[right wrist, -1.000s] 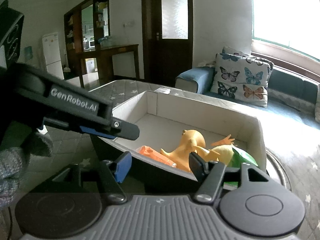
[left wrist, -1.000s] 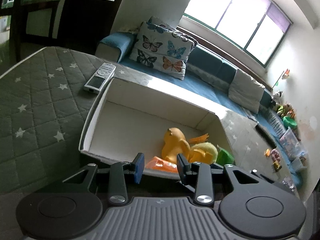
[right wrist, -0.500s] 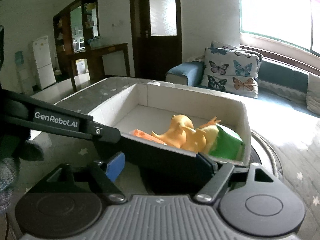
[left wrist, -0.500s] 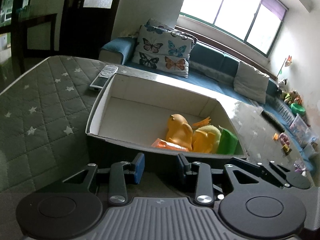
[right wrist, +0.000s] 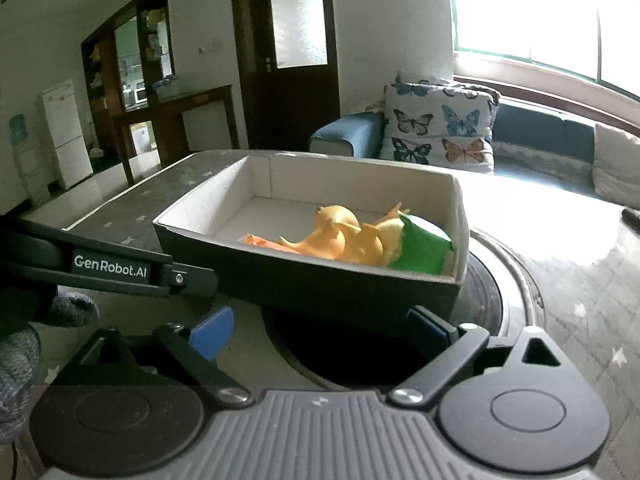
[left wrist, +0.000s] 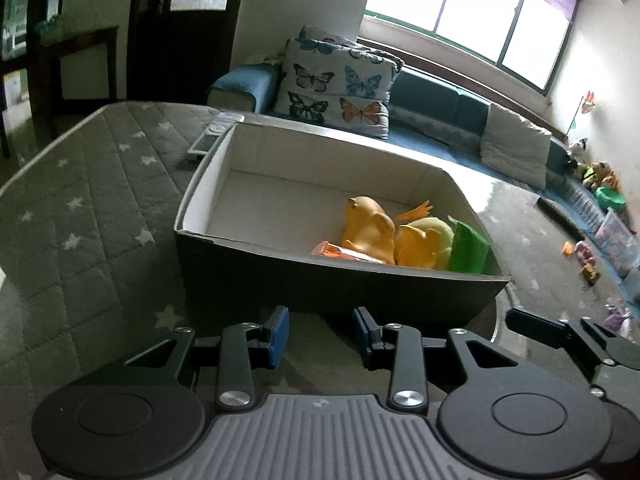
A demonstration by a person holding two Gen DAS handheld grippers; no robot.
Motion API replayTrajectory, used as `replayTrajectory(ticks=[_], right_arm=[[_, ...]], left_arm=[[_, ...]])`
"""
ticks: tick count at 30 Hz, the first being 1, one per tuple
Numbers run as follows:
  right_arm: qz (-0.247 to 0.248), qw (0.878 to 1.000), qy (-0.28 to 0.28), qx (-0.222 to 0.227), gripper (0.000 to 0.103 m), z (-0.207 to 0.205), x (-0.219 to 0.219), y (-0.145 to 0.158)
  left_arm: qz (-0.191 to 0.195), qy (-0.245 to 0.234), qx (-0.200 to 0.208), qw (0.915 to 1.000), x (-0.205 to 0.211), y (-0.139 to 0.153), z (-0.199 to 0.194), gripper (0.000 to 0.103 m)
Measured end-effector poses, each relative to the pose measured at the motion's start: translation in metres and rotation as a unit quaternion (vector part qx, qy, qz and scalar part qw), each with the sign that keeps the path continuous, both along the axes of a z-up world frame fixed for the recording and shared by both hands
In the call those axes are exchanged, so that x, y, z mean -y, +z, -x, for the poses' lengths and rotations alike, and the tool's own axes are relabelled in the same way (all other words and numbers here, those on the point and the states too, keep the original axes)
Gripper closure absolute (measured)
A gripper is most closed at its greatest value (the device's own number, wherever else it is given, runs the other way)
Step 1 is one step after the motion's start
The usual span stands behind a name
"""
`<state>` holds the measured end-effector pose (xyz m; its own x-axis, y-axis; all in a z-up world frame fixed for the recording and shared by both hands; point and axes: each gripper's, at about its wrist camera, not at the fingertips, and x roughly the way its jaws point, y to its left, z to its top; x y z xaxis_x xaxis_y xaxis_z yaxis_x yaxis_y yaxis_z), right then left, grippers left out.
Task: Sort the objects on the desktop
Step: 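Withdraw the left gripper up and back from the box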
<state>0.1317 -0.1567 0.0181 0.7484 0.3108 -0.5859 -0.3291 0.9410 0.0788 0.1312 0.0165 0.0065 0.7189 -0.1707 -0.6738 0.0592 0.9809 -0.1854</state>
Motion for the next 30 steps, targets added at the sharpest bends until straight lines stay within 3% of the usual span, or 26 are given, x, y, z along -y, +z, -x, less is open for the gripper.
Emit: replayTrajectory(ticks=[9, 30], right_arm=[[-0.003, 1.000, -0.014, -0.012, 0.003, 0.005, 0.005, -0.008], [-0.005, 0.999, -0.024, -0.022, 0.000, 0.009, 0.006, -0.008]], left_arm=[[-0.056, 0.013, 0.022, 0.9981, 0.007, 0.001, 0.001, 0.065], [-0.085, -0.009, 0.032, 0.9959, 0.029, -0.004, 0.010, 0.065]])
